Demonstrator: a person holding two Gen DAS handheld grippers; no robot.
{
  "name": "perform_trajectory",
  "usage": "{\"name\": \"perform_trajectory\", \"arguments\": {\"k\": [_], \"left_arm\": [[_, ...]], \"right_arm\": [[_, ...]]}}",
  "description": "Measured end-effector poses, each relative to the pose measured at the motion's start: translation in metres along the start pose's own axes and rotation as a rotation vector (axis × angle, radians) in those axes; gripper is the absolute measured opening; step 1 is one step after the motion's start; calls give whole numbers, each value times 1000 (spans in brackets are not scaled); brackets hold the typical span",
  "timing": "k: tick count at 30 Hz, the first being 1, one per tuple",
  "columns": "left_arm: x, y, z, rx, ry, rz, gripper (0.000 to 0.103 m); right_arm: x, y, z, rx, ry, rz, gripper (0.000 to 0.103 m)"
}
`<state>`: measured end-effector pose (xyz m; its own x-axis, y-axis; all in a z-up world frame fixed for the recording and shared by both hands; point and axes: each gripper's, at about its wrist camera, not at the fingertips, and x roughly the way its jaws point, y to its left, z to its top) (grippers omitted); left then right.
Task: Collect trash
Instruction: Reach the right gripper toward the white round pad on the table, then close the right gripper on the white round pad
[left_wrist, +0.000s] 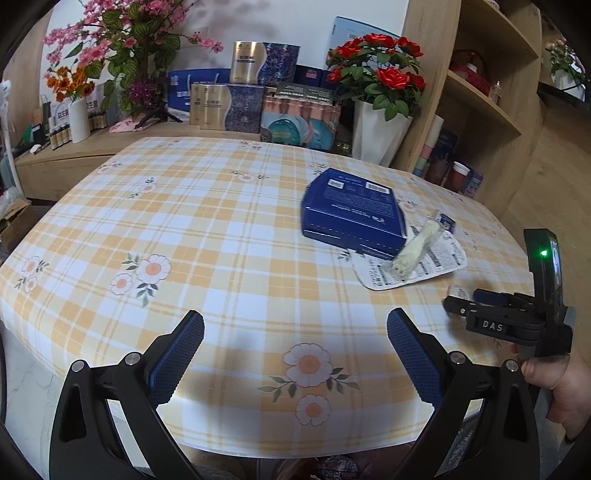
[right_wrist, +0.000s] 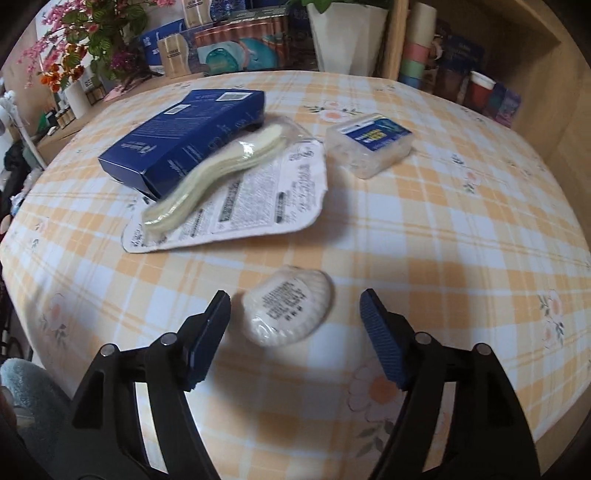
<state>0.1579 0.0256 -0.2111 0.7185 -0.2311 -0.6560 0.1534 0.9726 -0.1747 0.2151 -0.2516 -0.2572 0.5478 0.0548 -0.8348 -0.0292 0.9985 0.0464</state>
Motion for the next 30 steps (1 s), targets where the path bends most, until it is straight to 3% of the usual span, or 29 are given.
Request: {"name": "perform_trajectory", "arguments": {"k": [3,8,10,15,21,24,25,30], "left_arm": [[3,-7,1,24,16,-15,97],[8,-10,5,25,44,-45,84],[10,-13,7,25,56,-69,73],[17,-33,14,80,93,-145,61],[50,-82,39,228,148,-255,60],[73,-112,61,299,155,-315,53],[84,-120,68,314,171,-327,46],[134,-141,91,305,272,-318,32]], "right_arm": [[-1,-1,0,21,-14,24,55],[1,14,8,-38,-5,111,42],[2,18,9,-66,-4,116,41],[-2,3,7,-45,-8,162,39],[-8,-27,1,18,-34,168,39],[-13,-38,-4,46,-45,180,39],[-14,-41,-6,52,-48,182,39],[-22,-54,-12,73,-72,202,39]]}}
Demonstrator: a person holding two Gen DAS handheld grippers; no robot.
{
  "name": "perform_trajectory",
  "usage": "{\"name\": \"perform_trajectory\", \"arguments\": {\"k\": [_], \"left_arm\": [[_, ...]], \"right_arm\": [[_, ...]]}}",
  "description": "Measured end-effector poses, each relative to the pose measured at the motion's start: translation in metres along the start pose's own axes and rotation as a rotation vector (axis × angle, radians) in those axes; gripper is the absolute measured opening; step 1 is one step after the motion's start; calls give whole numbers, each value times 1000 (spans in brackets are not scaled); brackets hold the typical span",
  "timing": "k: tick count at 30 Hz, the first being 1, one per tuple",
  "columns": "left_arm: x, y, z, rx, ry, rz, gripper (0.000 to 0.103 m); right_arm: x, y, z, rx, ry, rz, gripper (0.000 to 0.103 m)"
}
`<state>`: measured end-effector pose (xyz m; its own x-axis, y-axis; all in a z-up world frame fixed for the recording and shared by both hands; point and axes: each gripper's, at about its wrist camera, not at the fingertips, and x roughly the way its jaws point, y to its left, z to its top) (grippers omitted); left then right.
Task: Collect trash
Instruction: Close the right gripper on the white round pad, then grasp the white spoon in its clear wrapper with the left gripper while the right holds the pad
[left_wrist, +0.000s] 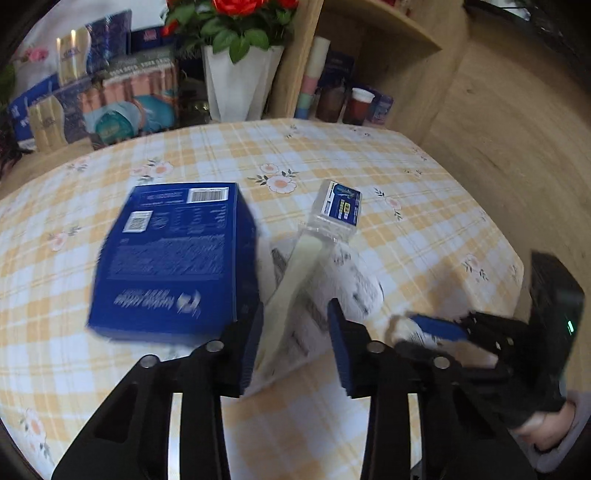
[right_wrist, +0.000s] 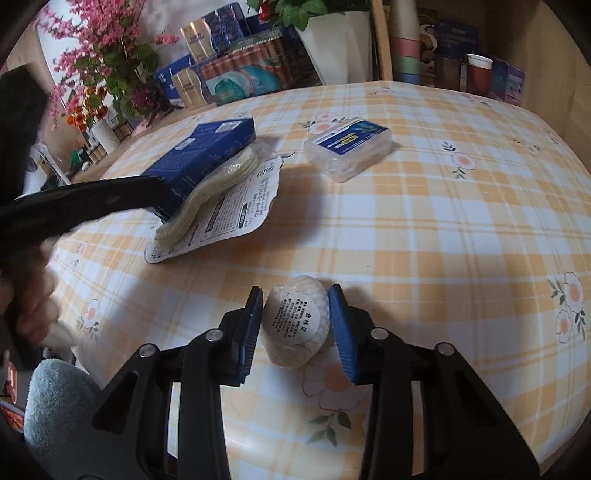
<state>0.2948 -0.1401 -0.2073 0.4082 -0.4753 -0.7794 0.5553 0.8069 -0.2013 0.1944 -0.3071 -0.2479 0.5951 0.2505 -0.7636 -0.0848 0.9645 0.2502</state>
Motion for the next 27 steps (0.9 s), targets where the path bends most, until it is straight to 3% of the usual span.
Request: {"name": "perform_trajectory", "arguments": {"k": [8,14,15,19,27], "left_arm": [[32,-17,13,125,50,81,26],[47,-16,18,125,73,97,27],[46,-17,18,123,73,97,21],[35,-21,14,136,50,121,16],[-29,-25,3,104,-63,65,15]], "right_arm": [[-4,-17,-7,49,-11,28,39],[-10,-18,-12,64,-17,38,39],[-11,-18,-13,68,-18,39,39],[-19,-17,-16,79,-31,42,39],[-43,-6,-16,63,-76,41,39]]}}
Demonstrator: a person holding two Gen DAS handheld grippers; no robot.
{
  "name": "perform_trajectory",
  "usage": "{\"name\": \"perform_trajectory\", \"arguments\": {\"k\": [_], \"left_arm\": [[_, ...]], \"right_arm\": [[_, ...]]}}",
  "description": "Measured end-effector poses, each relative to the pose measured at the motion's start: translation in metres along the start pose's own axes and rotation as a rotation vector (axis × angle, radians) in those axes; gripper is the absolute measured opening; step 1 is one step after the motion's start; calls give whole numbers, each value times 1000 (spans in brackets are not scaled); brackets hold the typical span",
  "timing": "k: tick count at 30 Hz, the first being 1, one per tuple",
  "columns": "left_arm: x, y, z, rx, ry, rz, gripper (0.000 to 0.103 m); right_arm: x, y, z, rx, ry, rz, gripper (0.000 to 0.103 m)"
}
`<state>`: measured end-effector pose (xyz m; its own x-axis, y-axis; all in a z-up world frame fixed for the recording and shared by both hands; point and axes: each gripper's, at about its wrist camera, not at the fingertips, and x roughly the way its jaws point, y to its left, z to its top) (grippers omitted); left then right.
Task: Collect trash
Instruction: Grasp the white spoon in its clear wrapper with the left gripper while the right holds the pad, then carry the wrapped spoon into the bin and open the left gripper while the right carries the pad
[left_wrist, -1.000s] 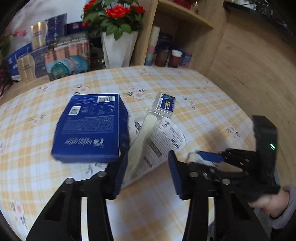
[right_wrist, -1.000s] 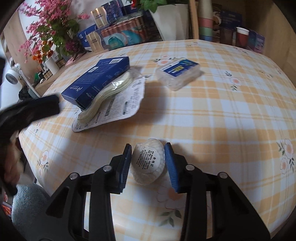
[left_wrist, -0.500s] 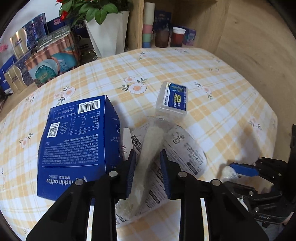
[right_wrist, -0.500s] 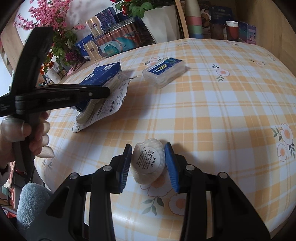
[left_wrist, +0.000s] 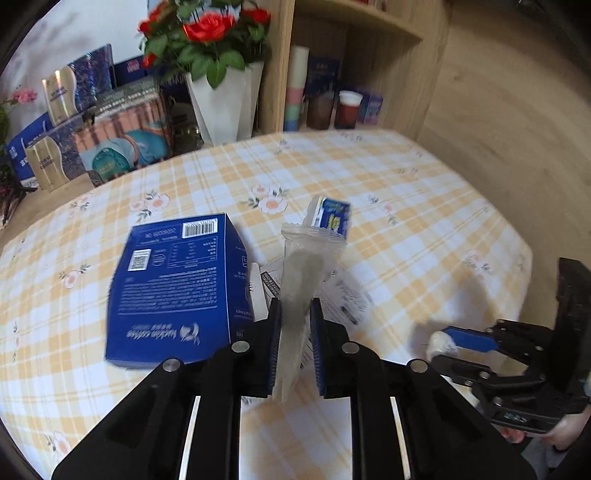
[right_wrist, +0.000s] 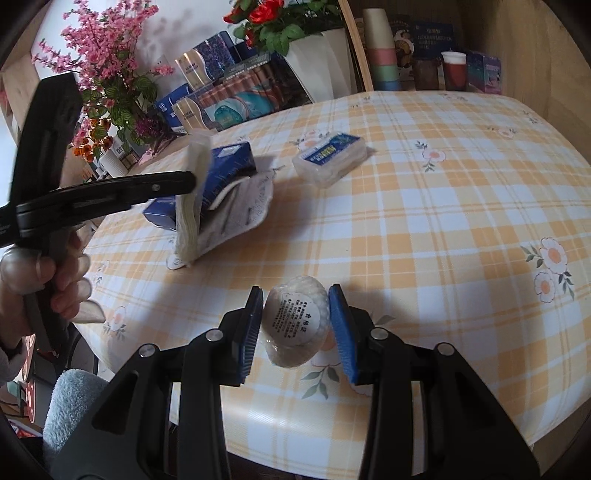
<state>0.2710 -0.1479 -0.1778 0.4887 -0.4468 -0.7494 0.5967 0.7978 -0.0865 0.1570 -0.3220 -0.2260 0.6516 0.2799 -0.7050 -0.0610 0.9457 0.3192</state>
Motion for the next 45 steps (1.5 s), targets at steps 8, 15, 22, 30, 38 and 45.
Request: {"name": "perform_trajectory", "arguments": {"k": [8,15,22,30,38,45], "left_arm": [[-52,-2,-11,-21,-89,-6,1],[-76,1,-24,-63,-122,-33,1],[-113,-6,-38,-83,-172,-70,1],[-162,-19,-73,-116,-211,-99,1],[-191,-34,-119,-172,-217,-124,1],[-202,-45,-162,-243,-206,-151,1]], "right_arm": [[-18,22,1,-36,-29,-1,39],[-34,38,2,-64,-49,0,39],[-55,50,5,-83,-84,8,39],[-79,63,-2,-89,-112,18,39],[-103,80,-15,-120,-133,20,39],[-115,91,-26,-145,-144,25,39]]}}
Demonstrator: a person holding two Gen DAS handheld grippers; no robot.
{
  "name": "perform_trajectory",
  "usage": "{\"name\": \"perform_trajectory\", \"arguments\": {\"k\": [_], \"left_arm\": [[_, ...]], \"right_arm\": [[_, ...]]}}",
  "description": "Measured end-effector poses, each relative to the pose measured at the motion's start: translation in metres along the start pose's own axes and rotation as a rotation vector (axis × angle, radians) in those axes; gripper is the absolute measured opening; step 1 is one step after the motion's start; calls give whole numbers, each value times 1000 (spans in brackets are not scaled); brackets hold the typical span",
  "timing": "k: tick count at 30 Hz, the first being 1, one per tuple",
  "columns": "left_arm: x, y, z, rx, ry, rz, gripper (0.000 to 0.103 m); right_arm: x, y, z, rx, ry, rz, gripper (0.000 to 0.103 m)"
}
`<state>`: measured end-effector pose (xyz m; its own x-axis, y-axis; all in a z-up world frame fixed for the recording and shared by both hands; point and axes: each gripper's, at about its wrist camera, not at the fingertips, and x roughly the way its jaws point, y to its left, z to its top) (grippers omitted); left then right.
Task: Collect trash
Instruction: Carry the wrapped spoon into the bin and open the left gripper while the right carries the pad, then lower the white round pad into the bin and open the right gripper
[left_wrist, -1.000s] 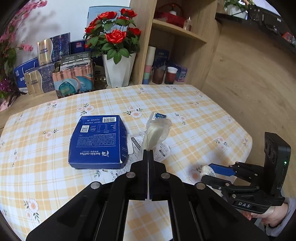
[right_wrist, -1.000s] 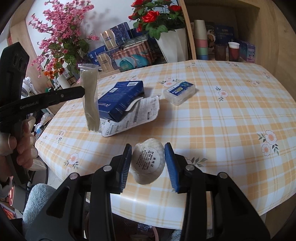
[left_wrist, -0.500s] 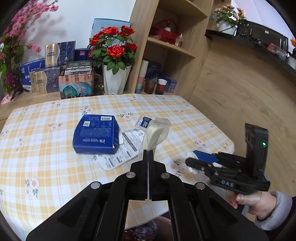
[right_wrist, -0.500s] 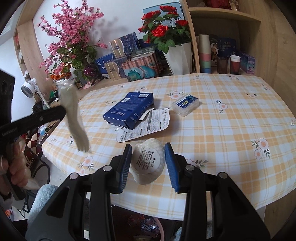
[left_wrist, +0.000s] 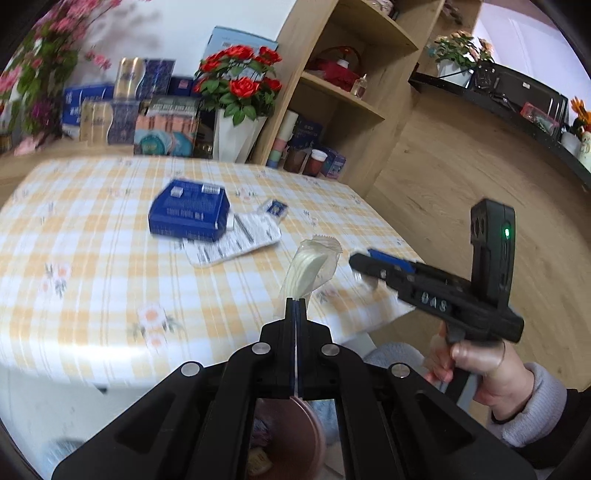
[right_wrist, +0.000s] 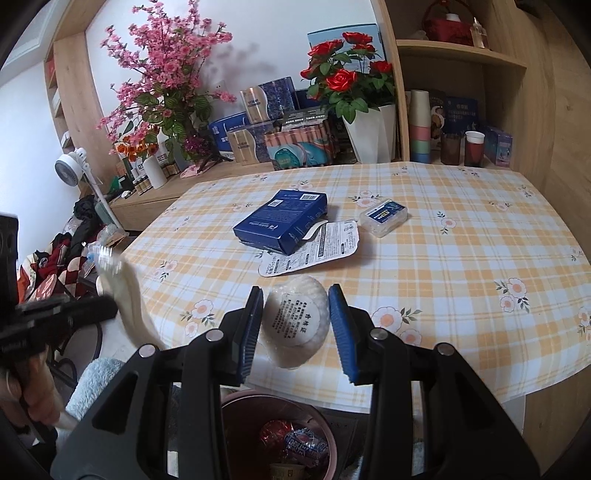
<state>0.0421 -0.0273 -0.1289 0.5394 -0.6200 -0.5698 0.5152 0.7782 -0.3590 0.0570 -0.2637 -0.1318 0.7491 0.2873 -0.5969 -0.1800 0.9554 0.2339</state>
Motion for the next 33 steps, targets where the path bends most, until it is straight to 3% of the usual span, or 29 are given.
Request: {"name": "perform_trajectory", "arguments": {"k": [8,18,20,22,24,25,27,30,33], "left_arm": [[-1,7,-39,-36,52,45,1],[5,8,-48,-44,91,29,2],[2,8,-45,-47,74,26,16],[-3,6,-42,-35,46,53,42],[-9,6,-38,-34,21,82,50],[-12,8,-37,-41,10,111,63],[-17,12,-35,-60,-20,150,78],[-26,16,-33,-74,-65,199,91],[-33,18,-31,-64,-95,282,95]], "right_arm": [[-8,3,-8,-5,0,-1,39],[-10,11,-15,-23,18,1,39],[-8,11,-14,-24,22,-4,39],[-7,10,-14,-20,23,-5,39],[-7,10,-14,-20,24,-3,39],[-7,10,-15,-23,24,-2,39],[-6,9,-15,-24,24,-3,39],[-6,8,-17,-17,19,7,39],[-8,9,-20,-28,17,12,39]]}}
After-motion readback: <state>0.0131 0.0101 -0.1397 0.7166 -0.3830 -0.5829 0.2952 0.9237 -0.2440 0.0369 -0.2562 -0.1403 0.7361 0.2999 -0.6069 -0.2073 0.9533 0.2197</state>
